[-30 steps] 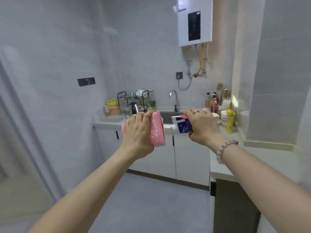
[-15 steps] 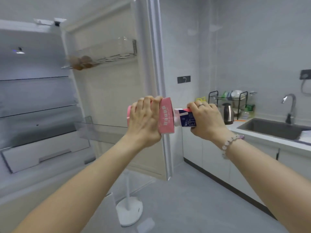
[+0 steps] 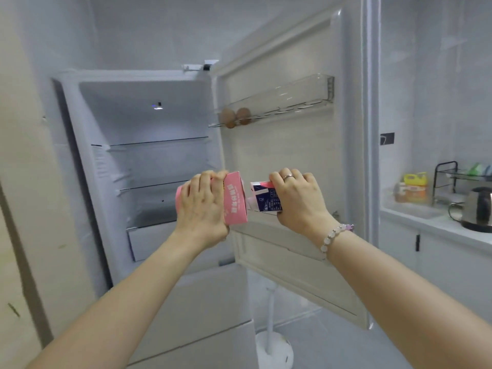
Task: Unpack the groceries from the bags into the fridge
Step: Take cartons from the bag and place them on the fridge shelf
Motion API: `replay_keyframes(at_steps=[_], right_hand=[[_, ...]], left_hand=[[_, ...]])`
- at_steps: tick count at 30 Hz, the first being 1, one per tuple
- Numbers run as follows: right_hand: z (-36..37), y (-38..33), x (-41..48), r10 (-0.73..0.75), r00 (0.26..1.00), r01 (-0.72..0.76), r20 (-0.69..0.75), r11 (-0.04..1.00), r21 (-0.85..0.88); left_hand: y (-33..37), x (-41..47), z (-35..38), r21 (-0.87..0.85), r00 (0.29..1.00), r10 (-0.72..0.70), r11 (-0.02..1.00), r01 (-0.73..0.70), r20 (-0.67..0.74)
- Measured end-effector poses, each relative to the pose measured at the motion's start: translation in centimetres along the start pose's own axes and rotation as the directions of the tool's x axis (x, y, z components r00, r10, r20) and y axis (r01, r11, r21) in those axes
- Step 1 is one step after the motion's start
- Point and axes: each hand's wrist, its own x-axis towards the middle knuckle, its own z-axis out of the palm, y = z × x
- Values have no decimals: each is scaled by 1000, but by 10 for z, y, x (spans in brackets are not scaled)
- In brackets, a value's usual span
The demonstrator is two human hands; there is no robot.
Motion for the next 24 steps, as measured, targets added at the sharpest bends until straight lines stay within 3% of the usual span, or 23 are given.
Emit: replay_keyframes(at_steps=[6, 12, 19, 24], right_hand=[[34, -81, 46, -73, 996, 75, -41, 996, 51], [98, -142, 87, -159, 985, 145, 59, 969, 200], [191, -202, 165, -266, 964, 252, 17, 930, 267], [242, -222, 242, -231, 972, 205, 29, 909, 363]], left_hand=[[-82, -31, 13, 126, 999, -34, 992, 29, 41], [-147, -56, 49, 147, 963, -244, 963, 226, 116], [-229, -57, 118, 270, 946, -299, 927, 259, 121], [-292, -16, 176, 302, 941, -318, 914, 272, 115]])
